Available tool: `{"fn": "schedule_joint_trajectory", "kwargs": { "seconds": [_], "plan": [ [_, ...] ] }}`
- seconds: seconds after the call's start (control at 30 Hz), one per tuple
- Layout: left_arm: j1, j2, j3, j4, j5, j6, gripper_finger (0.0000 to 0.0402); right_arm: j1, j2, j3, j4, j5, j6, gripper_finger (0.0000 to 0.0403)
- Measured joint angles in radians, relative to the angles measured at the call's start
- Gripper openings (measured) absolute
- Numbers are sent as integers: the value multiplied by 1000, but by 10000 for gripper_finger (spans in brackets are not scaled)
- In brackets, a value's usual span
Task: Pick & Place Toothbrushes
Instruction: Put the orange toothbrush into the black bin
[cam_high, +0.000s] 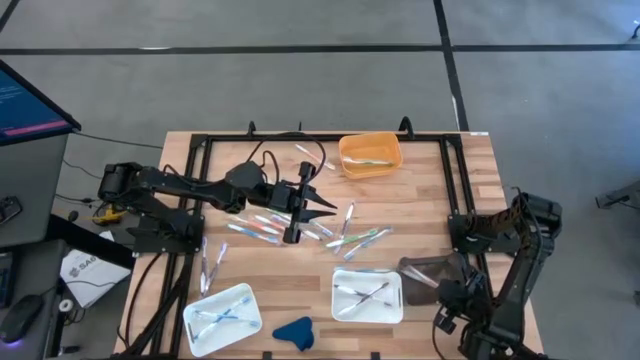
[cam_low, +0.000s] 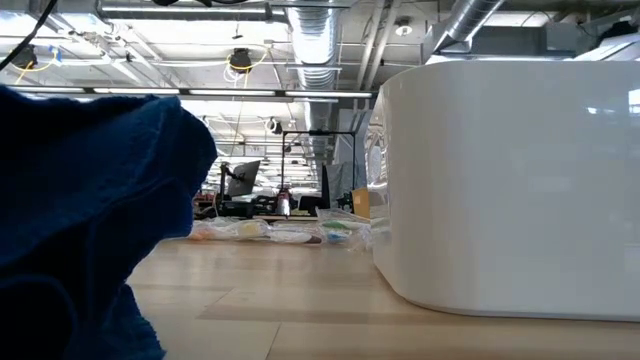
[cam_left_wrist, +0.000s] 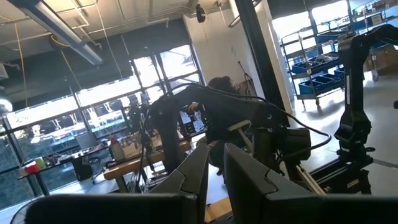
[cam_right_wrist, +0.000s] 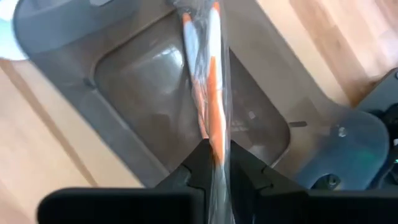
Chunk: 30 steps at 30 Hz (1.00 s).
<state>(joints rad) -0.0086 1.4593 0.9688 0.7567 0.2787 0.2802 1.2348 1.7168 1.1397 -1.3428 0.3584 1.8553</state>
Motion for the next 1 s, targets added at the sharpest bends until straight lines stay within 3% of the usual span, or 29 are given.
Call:
{"fn": "schedule_joint_trajectory", "kwargs": {
  "seconds": [1.0],
  "plan": [
    [-9, 0, 0, -9, 0, 0, 47, -54, -1, 0, -18, -3, 3, 72]
  ]
}}
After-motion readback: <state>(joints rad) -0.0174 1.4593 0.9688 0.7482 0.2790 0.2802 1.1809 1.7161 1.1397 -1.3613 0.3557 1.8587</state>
